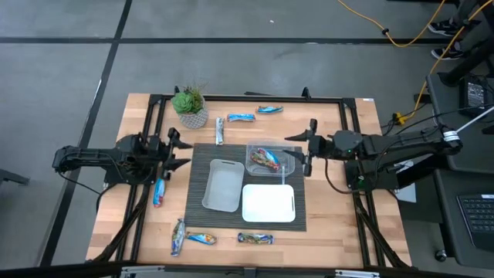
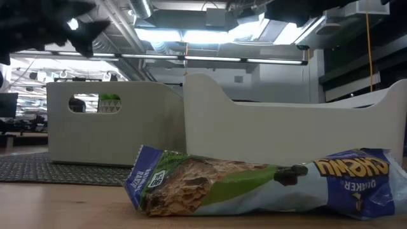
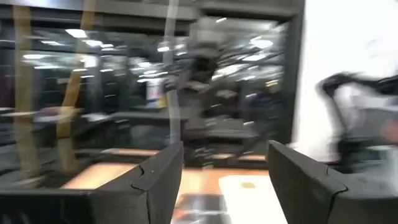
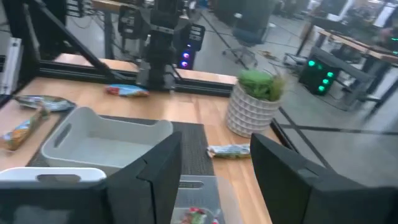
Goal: Pick and place Granola Bars by type
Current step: Put the orange granola bar into the gray bin
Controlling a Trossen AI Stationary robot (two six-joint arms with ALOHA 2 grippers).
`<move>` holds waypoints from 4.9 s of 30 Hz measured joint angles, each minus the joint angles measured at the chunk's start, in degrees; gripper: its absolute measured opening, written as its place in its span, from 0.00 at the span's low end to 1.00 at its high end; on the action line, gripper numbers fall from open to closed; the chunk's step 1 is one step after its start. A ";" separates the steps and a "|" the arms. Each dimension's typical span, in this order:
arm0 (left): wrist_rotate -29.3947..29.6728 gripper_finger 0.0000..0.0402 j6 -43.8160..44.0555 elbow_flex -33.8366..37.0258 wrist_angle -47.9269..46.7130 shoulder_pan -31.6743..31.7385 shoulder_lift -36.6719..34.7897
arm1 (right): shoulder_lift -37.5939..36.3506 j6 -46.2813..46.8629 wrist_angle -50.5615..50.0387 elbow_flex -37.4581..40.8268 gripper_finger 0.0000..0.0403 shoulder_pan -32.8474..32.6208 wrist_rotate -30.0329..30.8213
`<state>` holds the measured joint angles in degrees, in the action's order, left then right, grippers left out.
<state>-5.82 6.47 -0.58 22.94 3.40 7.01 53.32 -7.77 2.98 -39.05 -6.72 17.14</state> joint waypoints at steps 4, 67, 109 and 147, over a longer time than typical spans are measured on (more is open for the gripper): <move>1.78 0.55 3.29 -2.17 -3.28 -1.15 0.63 | 0.35 0.20 -0.04 0.00 0.48 0.00 -1.82; 24.02 0.37 47.94 -54.38 -57.86 -54.46 81.47 | 4.79 -3.36 0.11 -0.01 0.48 0.15 -2.22; 14.74 0.66 56.68 -64.48 -66.38 -53.88 96.38 | 4.79 4.48 -2.68 -0.02 0.48 0.17 -2.20; 24.10 0.03 57.43 -78.64 -80.74 -54.74 98.68 | 9.38 4.48 -9.30 -0.07 0.48 0.15 -10.11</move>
<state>18.28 63.90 -79.21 -57.80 -51.33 105.69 62.70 -3.29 -6.32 -39.11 -6.57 7.03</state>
